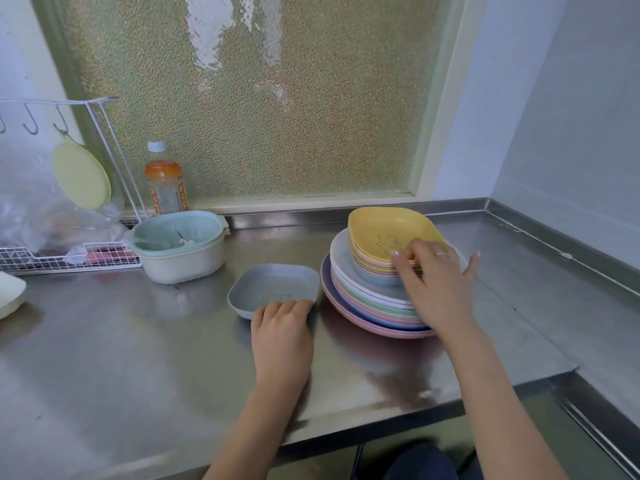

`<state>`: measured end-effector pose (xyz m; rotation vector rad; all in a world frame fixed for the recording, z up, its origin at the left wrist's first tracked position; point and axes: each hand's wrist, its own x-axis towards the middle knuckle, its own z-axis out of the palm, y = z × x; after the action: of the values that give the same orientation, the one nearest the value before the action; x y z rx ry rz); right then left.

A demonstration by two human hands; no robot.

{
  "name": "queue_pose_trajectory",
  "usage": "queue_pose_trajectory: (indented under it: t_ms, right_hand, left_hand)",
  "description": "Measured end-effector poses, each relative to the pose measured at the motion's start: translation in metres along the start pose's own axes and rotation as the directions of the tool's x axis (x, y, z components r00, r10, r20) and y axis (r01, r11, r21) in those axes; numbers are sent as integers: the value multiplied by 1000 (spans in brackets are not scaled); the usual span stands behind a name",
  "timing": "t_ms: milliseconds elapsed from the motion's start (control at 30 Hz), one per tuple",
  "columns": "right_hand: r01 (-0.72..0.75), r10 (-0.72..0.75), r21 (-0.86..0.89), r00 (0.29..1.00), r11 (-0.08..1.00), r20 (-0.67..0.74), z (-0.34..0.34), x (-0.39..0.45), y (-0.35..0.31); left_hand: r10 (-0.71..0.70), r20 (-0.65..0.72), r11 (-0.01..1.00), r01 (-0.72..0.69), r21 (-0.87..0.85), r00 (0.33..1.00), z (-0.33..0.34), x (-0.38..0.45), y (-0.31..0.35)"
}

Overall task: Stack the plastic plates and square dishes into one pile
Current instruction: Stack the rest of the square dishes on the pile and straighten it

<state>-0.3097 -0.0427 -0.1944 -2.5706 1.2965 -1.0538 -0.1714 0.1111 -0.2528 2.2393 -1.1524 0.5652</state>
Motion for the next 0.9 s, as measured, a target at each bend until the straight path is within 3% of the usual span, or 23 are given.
queue_pose_trajectory:
  t_ms: [100, 167, 267, 367, 467, 567, 800, 900]
  right_hand:
    - [-36, 39, 52, 997, 998, -59, 1, -3, -11]
    - [-2, 27, 120, 978, 993, -208, 5, -14, -22]
    - [255, -177, 155, 901, 954, -395, 20, -41, -47]
    - [439, -391, 163, 883, 884, -260, 39, -68, -72]
    - [406, -414, 249, 910, 880, -20, 56, -77, -80]
    - [371, -436, 354, 891, 858, 123, 67, -76, -80]
    - [337, -442, 417, 878, 844, 184, 78, -74, -90]
    - [348, -460, 443, 871, 826, 174, 82, -76, -92]
  left_hand:
    - [-7, -29, 999, 6, -41, 1000, -2, 0, 0]
    - [-21, -54, 996, 16, -90, 998, -3, -1, 0]
    - [-81, -125, 982, 57, -183, 989, -3, 0, 1]
    - [-153, -185, 951, 94, -295, 971, -6, 0, 2]
    - [-181, -217, 913, 82, -400, 959, -7, -1, -1]
    - [-320, -149, 835, 204, -511, 936, -8, 1, -9]
    - [-425, -10, 712, 327, -622, 905, -9, 1, -22]
    - [-408, 55, 734, 363, -573, 911, -12, -3, -29]
